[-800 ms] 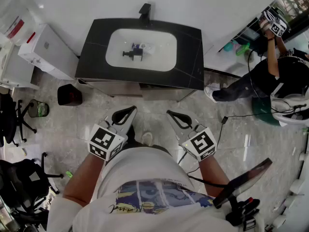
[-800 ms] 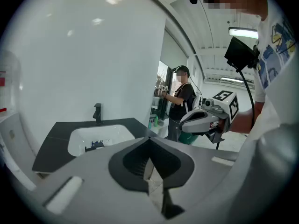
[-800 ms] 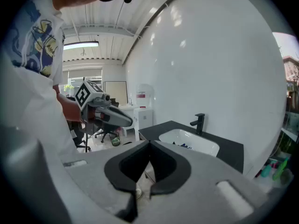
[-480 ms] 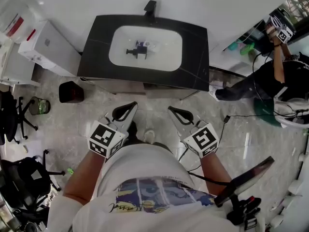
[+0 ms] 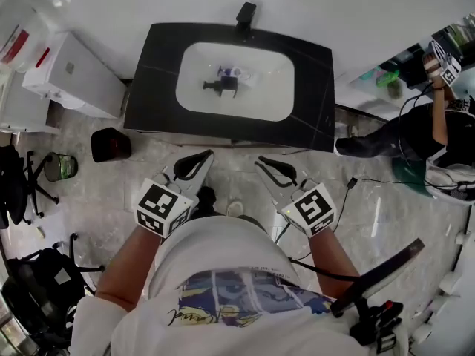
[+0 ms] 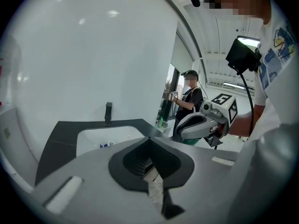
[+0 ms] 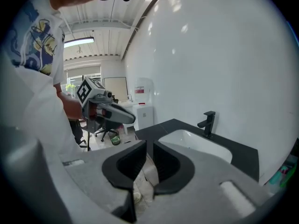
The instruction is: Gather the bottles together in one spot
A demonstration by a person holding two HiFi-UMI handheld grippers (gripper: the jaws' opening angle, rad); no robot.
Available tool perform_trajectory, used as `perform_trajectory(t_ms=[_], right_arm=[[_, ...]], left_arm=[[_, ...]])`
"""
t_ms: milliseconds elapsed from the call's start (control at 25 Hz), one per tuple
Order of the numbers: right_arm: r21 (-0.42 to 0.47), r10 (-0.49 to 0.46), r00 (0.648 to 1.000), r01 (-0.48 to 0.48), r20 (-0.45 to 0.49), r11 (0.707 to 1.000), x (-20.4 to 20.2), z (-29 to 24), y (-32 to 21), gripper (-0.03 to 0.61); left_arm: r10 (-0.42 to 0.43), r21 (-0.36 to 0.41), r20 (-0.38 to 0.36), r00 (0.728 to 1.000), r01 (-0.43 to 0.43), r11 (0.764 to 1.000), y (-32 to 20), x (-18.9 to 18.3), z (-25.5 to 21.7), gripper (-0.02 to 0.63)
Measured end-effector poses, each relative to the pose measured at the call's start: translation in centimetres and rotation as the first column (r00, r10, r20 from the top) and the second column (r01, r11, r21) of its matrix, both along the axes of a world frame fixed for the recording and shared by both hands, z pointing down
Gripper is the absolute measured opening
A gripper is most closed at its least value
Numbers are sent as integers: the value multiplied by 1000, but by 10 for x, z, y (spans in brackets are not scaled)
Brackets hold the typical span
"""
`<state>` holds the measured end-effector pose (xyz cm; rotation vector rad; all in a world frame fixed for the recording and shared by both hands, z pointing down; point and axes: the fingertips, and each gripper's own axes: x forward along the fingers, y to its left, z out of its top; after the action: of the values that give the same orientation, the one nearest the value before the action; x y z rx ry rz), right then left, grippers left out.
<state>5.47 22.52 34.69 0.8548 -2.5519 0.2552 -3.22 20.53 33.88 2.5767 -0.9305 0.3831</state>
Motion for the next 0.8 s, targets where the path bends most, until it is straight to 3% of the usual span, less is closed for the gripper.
perform_trajectory(t_ms=[400,640,800], right_arm=[[-20,15,998,-16,-57,1000,-49,10,-72,54],[-35,-69,986,65,-150,997,-75,42,-117,82],[-26,-164,948,163,-275,986,-84,72,-154,91]], left_arm=[[58,-28,-3,998,-58,998,-57,-47,10,3],[47,-44,-7,999,-47,998,-79,-72,18,6],[14,-42,4,1000,-14,999,-96,-75,22,31]])
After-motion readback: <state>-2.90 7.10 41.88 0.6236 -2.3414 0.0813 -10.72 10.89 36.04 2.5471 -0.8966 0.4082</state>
